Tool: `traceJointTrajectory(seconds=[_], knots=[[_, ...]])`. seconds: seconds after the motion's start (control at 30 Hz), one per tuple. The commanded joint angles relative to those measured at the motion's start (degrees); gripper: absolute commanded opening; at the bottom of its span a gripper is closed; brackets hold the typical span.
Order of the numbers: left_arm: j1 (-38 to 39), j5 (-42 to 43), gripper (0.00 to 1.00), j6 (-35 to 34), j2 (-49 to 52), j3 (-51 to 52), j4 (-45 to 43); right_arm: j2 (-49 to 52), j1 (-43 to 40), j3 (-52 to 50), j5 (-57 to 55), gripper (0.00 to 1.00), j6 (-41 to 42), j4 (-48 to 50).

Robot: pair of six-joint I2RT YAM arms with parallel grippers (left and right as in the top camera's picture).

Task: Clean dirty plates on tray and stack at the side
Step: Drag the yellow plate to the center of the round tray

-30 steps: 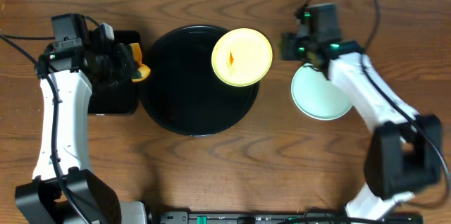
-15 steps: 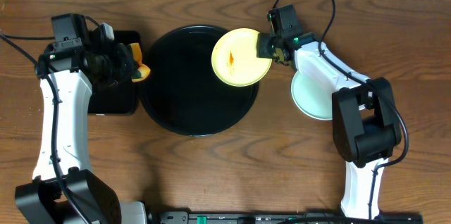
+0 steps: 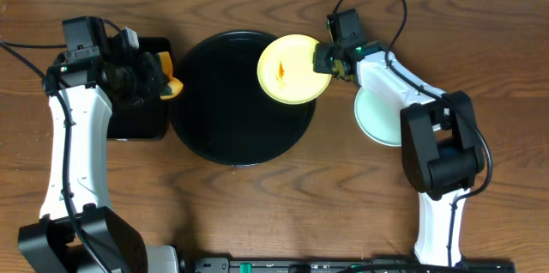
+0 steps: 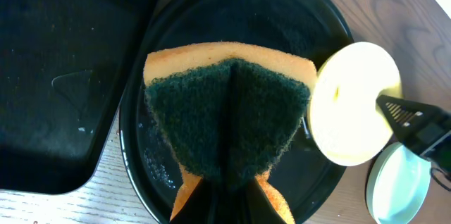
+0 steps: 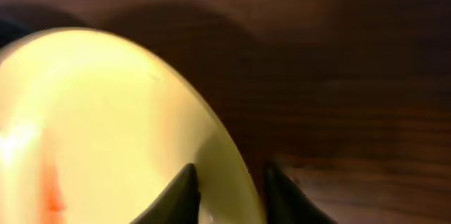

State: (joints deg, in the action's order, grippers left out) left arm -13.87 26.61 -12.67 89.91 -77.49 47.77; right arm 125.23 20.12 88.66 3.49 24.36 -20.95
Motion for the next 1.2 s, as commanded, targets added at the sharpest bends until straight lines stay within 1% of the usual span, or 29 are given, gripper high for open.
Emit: traceJointTrajectory(seconds=[0.0,0.2,0.4,0.57,0.73,0.83,1.0,1.1,1.17], knots=[[-0.2,-0.3,0.08,-0.1,0.1,0.4,0.0,1.6,0.3,0.6,1.1,0.01,1.3,0.0],[-0.2,-0.3,0.07,-0.1,0.1,0.4,0.0,0.7,0.3,0.7,3.7,0.01,1.3,1.5],[-0.2,-0.3,0.08,-0.1,0.1,0.4,0.0,-3.8,0.9,0.7,4.9,0.01,-0.5,1.4],[-0.2,-0.3,0.08,-0.1,0.1,0.4,-0.1,-7.3,3.7,0.7,4.9,0.01,-1.7,1.4],[-0.2,-0.3,0.08,-0.1,0.1,0.4,0.0,-7.5,7.5,0.6,4.9,0.01,-1.7,0.4],[-0.2,-0.3,0.08,-0.1,0.1,0.4,0.0,-7.5,9.9,0.6,3.6,0.01,-1.7,-0.5],[-0.2,-0.3,0.08,-0.1,0.1,0.4,0.2,-7.5,13.7,0.5,-2.3,0.01,-1.6,-0.9],[0.3,-0.3,0.08,-0.1,0.1,0.4,0.7,-7.5,14.8,0.5,-5.9,0.01,-0.2,-1.0],[1.2,-0.3,0.08,0.0,0.1,0.5,1.0,-7.3,15.1,0.5,-6.3,0.01,0.3,-0.9]])
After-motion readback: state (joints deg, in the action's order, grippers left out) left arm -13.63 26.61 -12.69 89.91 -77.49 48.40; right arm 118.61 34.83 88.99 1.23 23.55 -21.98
